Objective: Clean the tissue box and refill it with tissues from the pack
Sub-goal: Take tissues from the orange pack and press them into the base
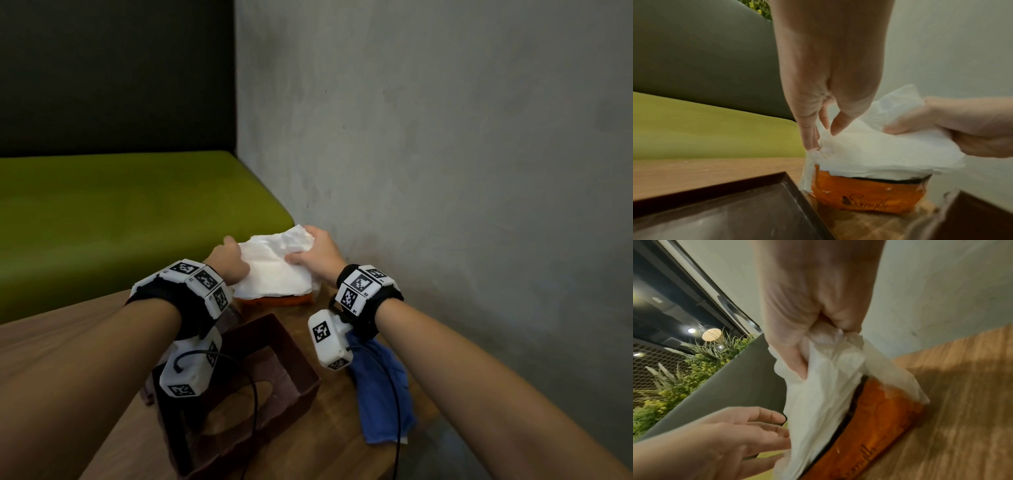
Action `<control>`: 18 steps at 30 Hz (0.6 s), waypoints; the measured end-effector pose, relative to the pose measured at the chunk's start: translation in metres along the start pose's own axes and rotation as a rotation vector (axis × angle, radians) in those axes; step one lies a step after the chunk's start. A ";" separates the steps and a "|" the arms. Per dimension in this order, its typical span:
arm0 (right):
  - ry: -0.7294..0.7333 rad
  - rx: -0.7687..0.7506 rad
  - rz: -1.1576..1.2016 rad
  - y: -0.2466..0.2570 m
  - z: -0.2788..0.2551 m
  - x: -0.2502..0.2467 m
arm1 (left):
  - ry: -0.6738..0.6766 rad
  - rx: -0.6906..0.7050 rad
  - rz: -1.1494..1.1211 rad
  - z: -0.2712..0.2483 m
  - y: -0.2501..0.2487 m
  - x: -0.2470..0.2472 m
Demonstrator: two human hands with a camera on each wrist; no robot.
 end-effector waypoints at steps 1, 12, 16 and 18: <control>0.002 -0.009 0.036 0.002 -0.002 -0.001 | 0.008 -0.018 -0.028 -0.001 0.002 0.001; 0.043 -0.092 0.415 0.024 -0.026 -0.039 | 0.125 0.185 -0.800 -0.023 -0.019 -0.007; 0.093 -0.070 0.487 0.038 -0.048 -0.043 | 0.215 0.153 -1.109 -0.057 -0.029 -0.017; 0.085 -0.045 0.507 0.046 -0.063 -0.041 | 0.117 0.126 -1.139 -0.073 -0.024 -0.026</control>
Point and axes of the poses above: each hand's wrist, its own z-axis towards the middle knuckle, its own x-axis out of the palm, y = z × x, the point moved 9 cm from there along z, towards the middle knuckle, and after that the axes turned 3 degrees about x, right-handed, at the moved point
